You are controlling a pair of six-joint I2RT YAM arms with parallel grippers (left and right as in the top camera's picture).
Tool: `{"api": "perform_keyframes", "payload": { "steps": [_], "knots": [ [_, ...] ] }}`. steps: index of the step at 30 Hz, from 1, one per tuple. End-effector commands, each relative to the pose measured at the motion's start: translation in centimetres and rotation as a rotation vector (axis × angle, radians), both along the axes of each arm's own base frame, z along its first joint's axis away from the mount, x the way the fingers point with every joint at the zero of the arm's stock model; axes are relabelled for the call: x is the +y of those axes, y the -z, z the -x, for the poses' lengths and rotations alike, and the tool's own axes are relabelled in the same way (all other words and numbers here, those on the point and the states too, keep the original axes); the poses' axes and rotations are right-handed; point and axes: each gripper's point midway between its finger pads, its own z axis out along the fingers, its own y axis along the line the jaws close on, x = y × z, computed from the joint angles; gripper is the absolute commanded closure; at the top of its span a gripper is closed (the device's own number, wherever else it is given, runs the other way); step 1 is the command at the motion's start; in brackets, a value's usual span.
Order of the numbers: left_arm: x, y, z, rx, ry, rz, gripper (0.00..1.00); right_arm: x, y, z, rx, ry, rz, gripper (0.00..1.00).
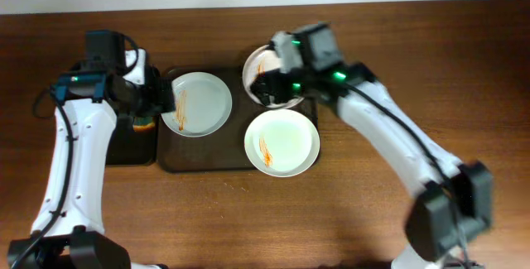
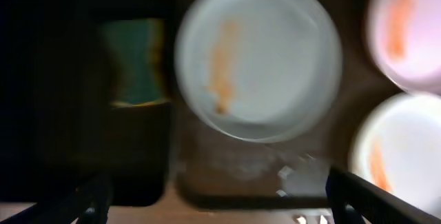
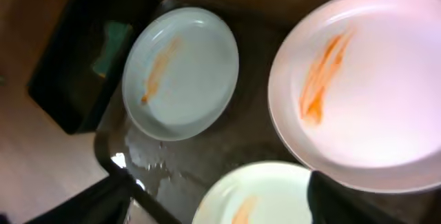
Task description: Clean dirty plates on tray and stack at the side
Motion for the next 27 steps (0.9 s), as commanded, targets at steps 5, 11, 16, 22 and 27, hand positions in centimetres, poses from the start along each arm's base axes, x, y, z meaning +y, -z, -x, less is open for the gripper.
{"api": "perform_keyframes", "payload": {
  "steps": [5,11,16,22,27],
  "knots": [
    [6.2,-2.6,-0.9,-0.076,-0.241,-0.221,0.03,5.2,5.1,-3.0,0.052,0.101,0.095,0.37],
    [9.2,-4.5,-2.3,-0.186,-0.401,-0.332,0.04,8.2,10.2,-3.1,0.056,0.129,0.132,0.46],
    [9.7,-4.4,-2.3,-0.164,-0.33,-0.376,0.09,9.2,11.9,-3.6,0.063,0.231,0.118,0.56],
    [9.8,-4.1,-2.6,-0.158,-0.303,-0.391,0.09,7.9,12.7,-4.7,0.027,0.309,0.167,0.63],
    [9.9,-2.2,-3.1,-0.111,-0.294,-0.392,0.09,7.7,14.3,-4.3,0.054,0.303,0.192,0.63]
  ]
}}
